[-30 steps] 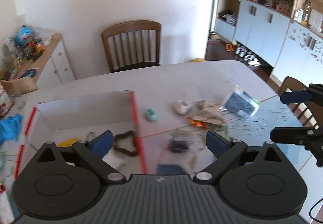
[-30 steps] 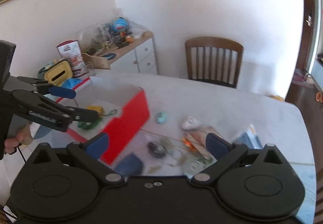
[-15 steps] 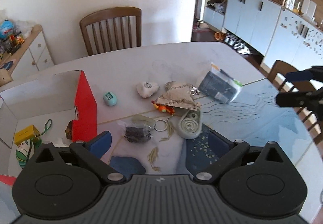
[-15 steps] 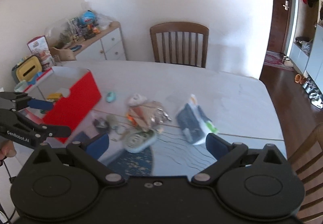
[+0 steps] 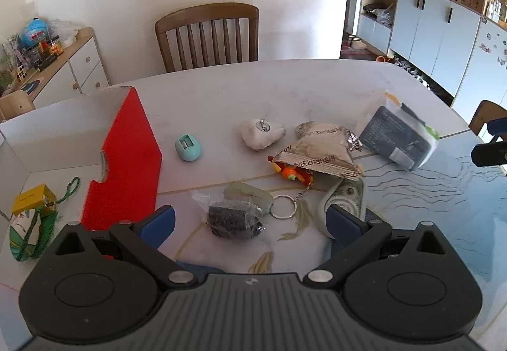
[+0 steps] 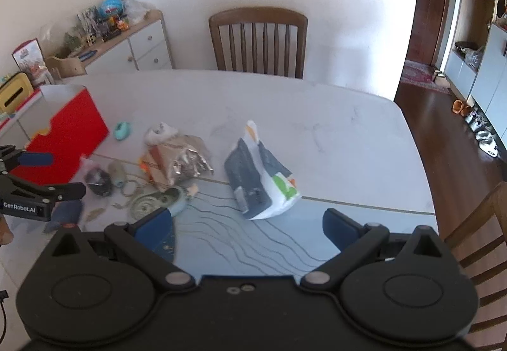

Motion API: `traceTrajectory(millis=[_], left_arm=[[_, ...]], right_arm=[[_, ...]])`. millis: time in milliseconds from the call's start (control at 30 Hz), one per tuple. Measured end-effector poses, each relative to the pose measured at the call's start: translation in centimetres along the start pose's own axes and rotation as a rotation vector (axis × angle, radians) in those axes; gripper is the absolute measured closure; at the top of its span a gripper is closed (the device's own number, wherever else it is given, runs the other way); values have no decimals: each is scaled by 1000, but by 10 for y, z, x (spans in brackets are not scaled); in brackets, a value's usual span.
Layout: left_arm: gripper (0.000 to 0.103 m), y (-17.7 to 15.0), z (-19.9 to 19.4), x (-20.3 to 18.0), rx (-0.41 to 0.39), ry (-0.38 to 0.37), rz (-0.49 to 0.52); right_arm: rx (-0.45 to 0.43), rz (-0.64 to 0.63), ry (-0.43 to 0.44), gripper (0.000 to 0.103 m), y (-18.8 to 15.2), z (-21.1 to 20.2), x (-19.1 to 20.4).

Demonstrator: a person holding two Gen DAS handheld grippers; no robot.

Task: Organize objects
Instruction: 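Move both grippers back toward the remaining items on the table, then grasp the bag of dark tea with the left gripper while the right gripper grasps the blue-white packet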

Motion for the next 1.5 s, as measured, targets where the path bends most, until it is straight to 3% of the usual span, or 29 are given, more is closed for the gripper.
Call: traceTrajectory(millis=[267,733,1000,1067,1300,1500], left_arm=[[1,-5,31,5,17,55,25],[3,-7,56,8,16,30,29],[38,-6,53,7,7,26,17],[52,-6,52,7,11,32,11],[64,-5,45,4,17,35,27],[67,-4,35,3,23,8,15]], right_arm=[[46,-36,-3,4,8,39,-15],[102,-63,11,10,19,100,-20],[118,-66,10,30,13,104,-18],[124,-66,1,39,13,104,-17],[121,-70,-33,66,13,94,-10],[98,-48,-31,75,15,77,0]])
Point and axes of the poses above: each gripper's, at about its wrist camera, not at the fingertips, and z roughly the way its jaws point, x to its left, y to its top, the point moved 4 cm from there along z, roughly the way its jaws point, and after that the axes turned 12 degrees about -z, right-handed, at the moved point
